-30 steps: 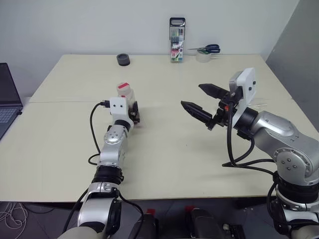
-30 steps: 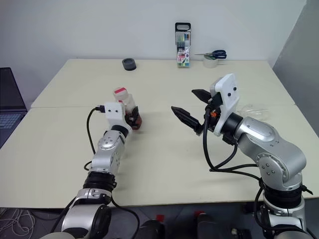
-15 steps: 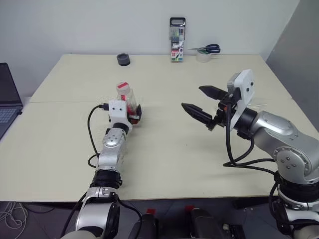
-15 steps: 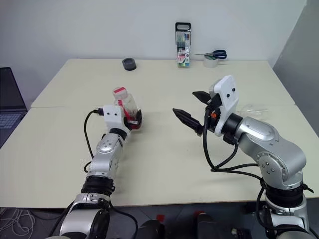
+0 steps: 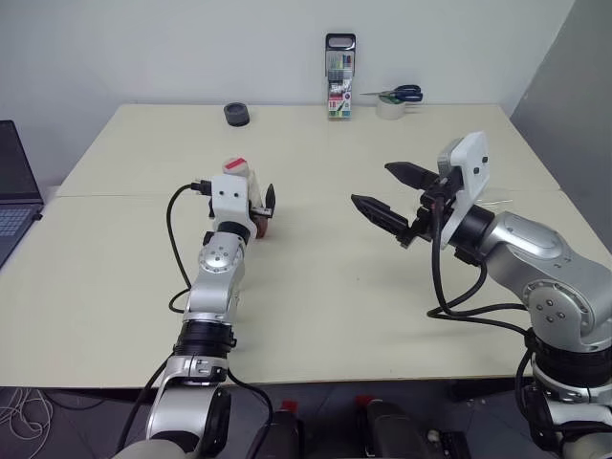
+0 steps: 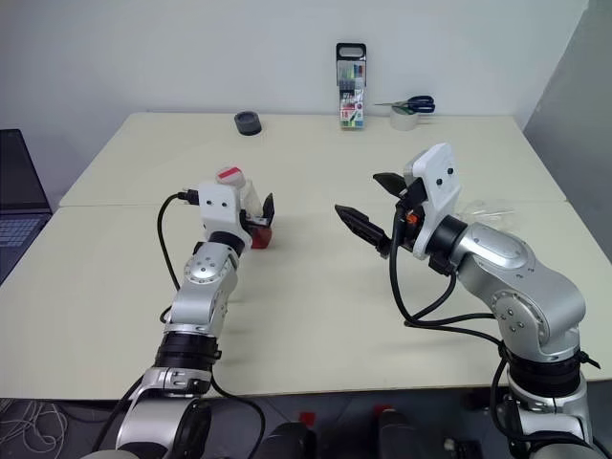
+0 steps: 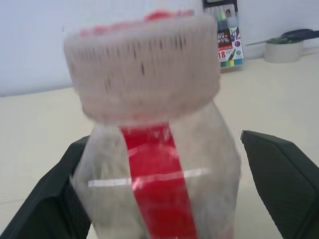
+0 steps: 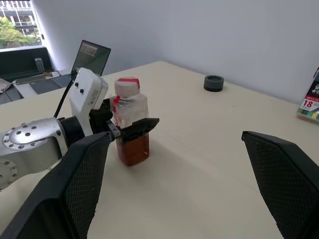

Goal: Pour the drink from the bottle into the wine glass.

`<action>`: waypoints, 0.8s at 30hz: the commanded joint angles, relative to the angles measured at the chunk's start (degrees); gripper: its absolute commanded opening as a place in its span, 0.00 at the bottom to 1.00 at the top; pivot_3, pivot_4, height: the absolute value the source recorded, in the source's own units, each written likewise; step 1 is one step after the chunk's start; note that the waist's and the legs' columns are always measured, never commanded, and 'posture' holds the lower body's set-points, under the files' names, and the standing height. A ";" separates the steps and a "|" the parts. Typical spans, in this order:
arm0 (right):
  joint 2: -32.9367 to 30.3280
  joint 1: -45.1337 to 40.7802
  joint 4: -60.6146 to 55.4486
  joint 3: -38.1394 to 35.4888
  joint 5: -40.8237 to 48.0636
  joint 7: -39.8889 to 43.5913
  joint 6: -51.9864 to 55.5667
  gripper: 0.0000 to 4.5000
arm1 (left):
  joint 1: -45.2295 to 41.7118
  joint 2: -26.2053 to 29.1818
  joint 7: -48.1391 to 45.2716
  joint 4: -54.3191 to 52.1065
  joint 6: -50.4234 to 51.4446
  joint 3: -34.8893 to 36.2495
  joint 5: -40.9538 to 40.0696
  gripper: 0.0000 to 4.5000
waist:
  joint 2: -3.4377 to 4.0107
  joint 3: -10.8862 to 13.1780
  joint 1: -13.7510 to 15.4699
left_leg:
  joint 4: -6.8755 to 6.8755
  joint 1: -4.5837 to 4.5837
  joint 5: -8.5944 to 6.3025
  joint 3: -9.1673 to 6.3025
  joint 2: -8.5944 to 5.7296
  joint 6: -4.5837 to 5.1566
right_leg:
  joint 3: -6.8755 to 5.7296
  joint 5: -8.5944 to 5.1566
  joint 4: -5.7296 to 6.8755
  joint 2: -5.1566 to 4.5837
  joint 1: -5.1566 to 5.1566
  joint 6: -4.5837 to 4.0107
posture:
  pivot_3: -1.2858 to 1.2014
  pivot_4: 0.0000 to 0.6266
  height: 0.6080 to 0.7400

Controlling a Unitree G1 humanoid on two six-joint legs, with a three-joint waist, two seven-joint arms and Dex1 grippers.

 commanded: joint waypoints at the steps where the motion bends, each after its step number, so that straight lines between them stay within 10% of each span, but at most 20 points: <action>1: 0.08 -0.83 -0.82 -0.36 -0.25 0.17 -1.36 1.00 | -1.56 0.45 0.75 -2.78 0.12 0.47 0.44 1.00 | 0.00 0.00 0.00 | 0.00 0.00 0.00 0.00 0.00 0.00 | 0.00 0.00 0.00 0.00 0.00 0.00 | 0.52 0.24 1.00; 24: 0.34 -0.41 -1.61 -0.47 -0.04 -0.15 -1.14 1.00 | 0.82 0.71 -0.02 -1.28 -0.16 0.88 -0.10 1.00 | 0.00 0.00 -0.02 | 0.00 0.00 0.00 0.00 0.00 0.00 | 0.00 0.00 0.00 0.00 0.00 0.00 | 0.52 0.24 1.00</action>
